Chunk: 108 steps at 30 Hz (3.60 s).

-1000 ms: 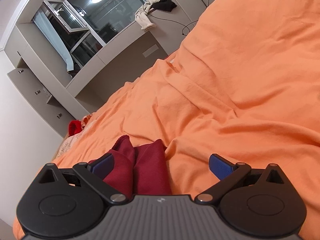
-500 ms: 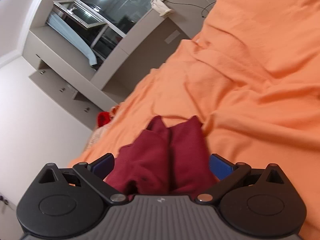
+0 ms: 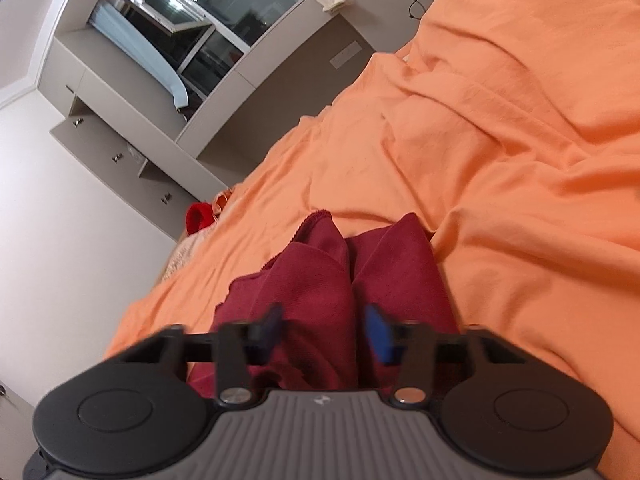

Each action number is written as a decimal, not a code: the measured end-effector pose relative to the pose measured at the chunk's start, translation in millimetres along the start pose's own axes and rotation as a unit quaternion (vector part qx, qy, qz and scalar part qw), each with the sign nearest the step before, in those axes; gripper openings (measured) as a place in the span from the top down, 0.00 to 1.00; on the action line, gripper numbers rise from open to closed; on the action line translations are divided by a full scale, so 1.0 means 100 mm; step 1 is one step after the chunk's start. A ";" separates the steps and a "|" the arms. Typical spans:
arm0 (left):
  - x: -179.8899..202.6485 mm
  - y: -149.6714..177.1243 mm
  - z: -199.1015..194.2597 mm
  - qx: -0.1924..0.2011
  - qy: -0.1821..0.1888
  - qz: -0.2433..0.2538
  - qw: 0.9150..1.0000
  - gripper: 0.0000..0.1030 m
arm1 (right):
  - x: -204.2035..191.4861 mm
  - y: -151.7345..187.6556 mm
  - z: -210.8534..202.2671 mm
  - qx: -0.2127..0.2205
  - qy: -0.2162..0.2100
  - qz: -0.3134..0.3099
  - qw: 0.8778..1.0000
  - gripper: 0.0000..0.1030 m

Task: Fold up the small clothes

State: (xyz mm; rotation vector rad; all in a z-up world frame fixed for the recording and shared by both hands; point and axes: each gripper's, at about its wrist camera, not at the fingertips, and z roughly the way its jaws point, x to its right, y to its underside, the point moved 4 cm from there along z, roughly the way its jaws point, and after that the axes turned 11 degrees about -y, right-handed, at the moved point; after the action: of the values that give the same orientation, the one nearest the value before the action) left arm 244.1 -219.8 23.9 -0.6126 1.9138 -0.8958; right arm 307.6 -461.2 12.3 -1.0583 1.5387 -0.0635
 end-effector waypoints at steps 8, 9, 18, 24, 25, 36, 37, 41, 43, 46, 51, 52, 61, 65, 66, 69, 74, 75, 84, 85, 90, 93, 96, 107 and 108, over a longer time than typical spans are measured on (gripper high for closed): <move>0.10 -0.05 -0.05 0.019 0.009 -0.021 1.000 0.88 | -0.29 -0.23 -0.23 0.074 -0.006 -0.101 0.992 0.91; 0.12 -0.07 -0.06 0.022 0.014 -0.026 0.999 0.88 | -0.29 -0.26 -0.26 0.082 -0.001 -0.107 0.991 0.91; 0.56 0.02 0.27 -0.018 0.057 -0.033 0.998 0.86 | 0.10 -0.27 -0.12 0.053 0.076 -0.100 0.991 0.88; 0.58 0.06 0.25 -0.019 0.066 -0.047 0.996 0.75 | 0.15 -0.21 -0.26 0.057 0.080 -0.093 0.991 0.58; 0.57 0.06 0.24 -0.019 0.069 -0.052 0.996 0.73 | 0.14 -0.20 -0.29 0.057 0.077 -0.093 0.991 0.48; 0.45 0.04 0.10 -0.008 0.141 -0.132 0.981 0.20 | -0.01 0.22 -0.25 -0.025 0.152 -0.234 0.960 0.08; 0.42 0.03 0.07 -0.006 0.145 -0.143 0.979 0.17 | -0.01 0.24 -0.26 -0.025 0.156 -0.240 0.958 0.05; 0.27 -0.02 -0.02 0.006 0.148 -0.178 0.973 0.09 | 0.00 0.28 -0.33 -0.027 0.159 -0.229 0.960 0.00; 0.16 -0.05 -0.06 0.014 0.133 -0.195 0.972 0.01 | 0.01 0.29 -0.33 -0.030 0.158 -0.222 0.962 0.00; -0.05 -0.06 -0.05 0.017 0.095 -0.228 0.969 0.01 | 0.03 0.26 -0.34 -0.038 0.155 -0.212 0.964 0.00; -0.49 0.06 0.12 -0.026 0.040 -0.299 0.953 0.01 | -0.01 0.13 -0.54 -0.010 0.123 -0.188 0.975 0.00; -0.57 0.11 0.18 -0.040 0.033 -0.316 0.947 0.01 | -0.03 0.10 -0.58 0.002 0.113 -0.184 0.976 0.00; -1.02 0.54 0.71 -0.132 0.044 -0.386 0.912 0.01 | 0.23 -0.07 -0.57 0.046 0.104 -0.075 0.991 0.00; -0.99 0.77 0.83 -0.139 0.076 -0.395 0.905 0.01 | 0.35 -0.05 -0.53 0.046 0.120 -0.064 0.990 0.01; -0.96 0.85 0.85 -0.137 0.080 -0.398 0.904 0.00 | 0.36 -0.04 -0.51 0.042 0.128 -0.071 0.988 0.01; -0.88 1.07 0.89 -0.129 0.097 -0.422 0.892 0.00 | 0.34 0.05 -0.42 0.021 0.153 -0.103 0.983 0.02; -0.85 1.09 0.87 -0.120 0.095 -0.412 0.898 0.00 | 0.16 0.22 -0.29 -0.004 0.191 -0.192 0.963 0.02; -0.85 1.10 0.87 -0.120 0.095 -0.413 0.898 0.00 | 0.13 0.24 -0.28 -0.006 0.197 -0.208 0.958 0.02; -0.83 1.09 0.85 -0.113 0.091 -0.412 0.899 0.00 | 0.18 0.25 -0.31 -0.009 0.187 -0.190 0.964 0.00; -0.83 1.09 0.85 -0.113 0.090 -0.412 0.900 0.00 | 0.20 0.24 -0.32 -0.010 0.182 -0.180 0.967 0.00; -0.82 1.09 0.83 -0.111 0.083 -0.409 0.902 0.00 | 0.21 0.17 -0.41 0.016 0.127 -0.138 0.982 0.00; -0.82 1.07 0.81 -0.112 0.076 -0.406 0.904 0.00 | 0.20 0.11 -0.44 0.036 0.059 -0.091 0.993 0.00; -0.80 1.04 0.79 -0.111 0.067 -0.401 0.907 0.00 | 0.22 0.10 -0.35 0.037 0.036 -0.065 0.997 0.00; -0.75 1.03 0.76 -0.111 0.048 -0.399 0.909 0.00 | 0.38 0.20 -0.06 0.028 0.065 -0.048 0.996 0.00; -0.74 1.03 0.75 -0.110 0.047 -0.399 0.909 0.00 | 0.38 0.20 -0.06 0.029 0.065 -0.048 0.996 0.00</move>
State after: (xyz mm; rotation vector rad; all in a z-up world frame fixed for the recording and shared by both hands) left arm 339.3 -129.5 -43.2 -1.5850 1.8602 -1.2187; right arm 295.5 -476.8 -26.9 -1.0985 1.5918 -0.2456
